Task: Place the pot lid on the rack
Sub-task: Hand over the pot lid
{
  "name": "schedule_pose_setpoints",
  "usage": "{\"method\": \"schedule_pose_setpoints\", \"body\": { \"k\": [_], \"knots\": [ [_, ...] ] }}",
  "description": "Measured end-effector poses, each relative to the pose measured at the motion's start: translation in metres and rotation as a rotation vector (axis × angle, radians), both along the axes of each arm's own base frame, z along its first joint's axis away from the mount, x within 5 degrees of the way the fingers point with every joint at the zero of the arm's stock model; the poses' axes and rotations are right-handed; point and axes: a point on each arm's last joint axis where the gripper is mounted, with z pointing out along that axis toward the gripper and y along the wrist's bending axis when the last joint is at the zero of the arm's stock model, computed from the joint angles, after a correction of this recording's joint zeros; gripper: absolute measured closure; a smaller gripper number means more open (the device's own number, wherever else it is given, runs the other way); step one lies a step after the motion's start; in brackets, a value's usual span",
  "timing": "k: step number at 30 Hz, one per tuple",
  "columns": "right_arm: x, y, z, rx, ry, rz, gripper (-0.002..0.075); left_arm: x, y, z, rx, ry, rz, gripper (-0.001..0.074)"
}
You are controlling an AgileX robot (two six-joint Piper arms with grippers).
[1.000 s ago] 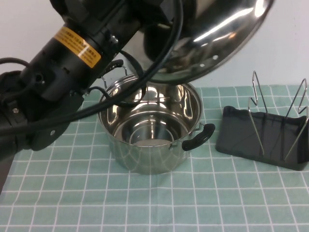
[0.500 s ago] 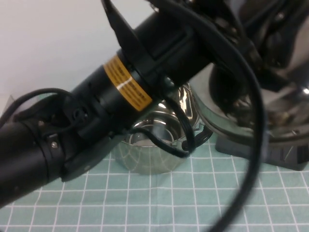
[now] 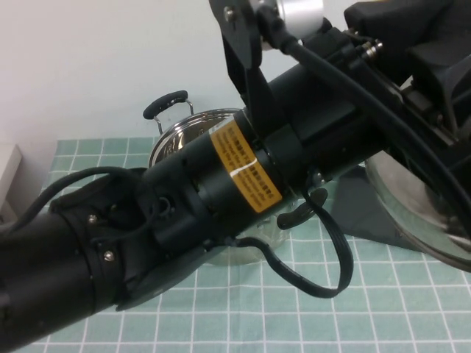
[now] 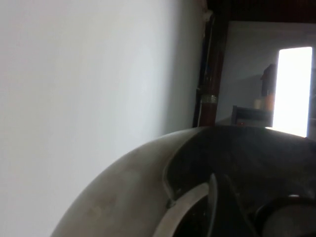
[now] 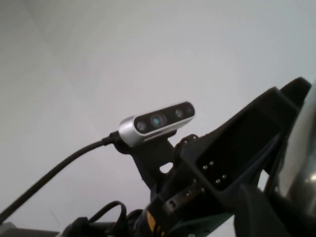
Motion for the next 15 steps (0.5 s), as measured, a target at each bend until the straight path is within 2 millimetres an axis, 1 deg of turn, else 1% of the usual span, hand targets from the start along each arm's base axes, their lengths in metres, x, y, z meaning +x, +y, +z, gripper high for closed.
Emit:
{"method": "schedule_pose_setpoints", "body": {
  "k": [1, 8, 10, 11, 12, 13, 15],
  "knots": [
    [0.0, 0.0, 0.0, 0.004, -0.001, 0.006, 0.059, -0.001, 0.0, 0.0, -0.001, 0.003, -0.003, 0.0421],
    [-0.001, 0.0, 0.001, -0.036, -0.058, -0.011, 0.059, 0.0, -0.003, -0.003, -0.002, 0.045, -0.028, 0.0421],
    [-0.001, 0.0, 0.001, -0.049, -0.071, -0.016, 0.0602, 0.001, -0.004, -0.004, 0.006, 0.078, -0.036, 0.04],
    [0.0, 0.0, 0.001, -0.062, -0.08, -0.026, 0.064, 0.002, -0.004, -0.006, 0.019, 0.092, -0.036, 0.0367],
    [0.0, 0.0, 0.0, -0.073, -0.091, -0.038, 0.0662, 0.002, -0.005, -0.007, 0.036, 0.11, -0.033, 0.0321],
    [0.001, -0.001, 0.001, -0.077, -0.096, -0.051, 0.0677, 0.003, -0.006, -0.01, 0.058, 0.116, -0.031, 0.0279],
    [0.004, -0.004, 0.0, -0.089, -0.097, -0.098, 0.0685, 0.004, -0.008, -0.014, 0.096, 0.143, -0.023, 0.0184]
  ]
}}
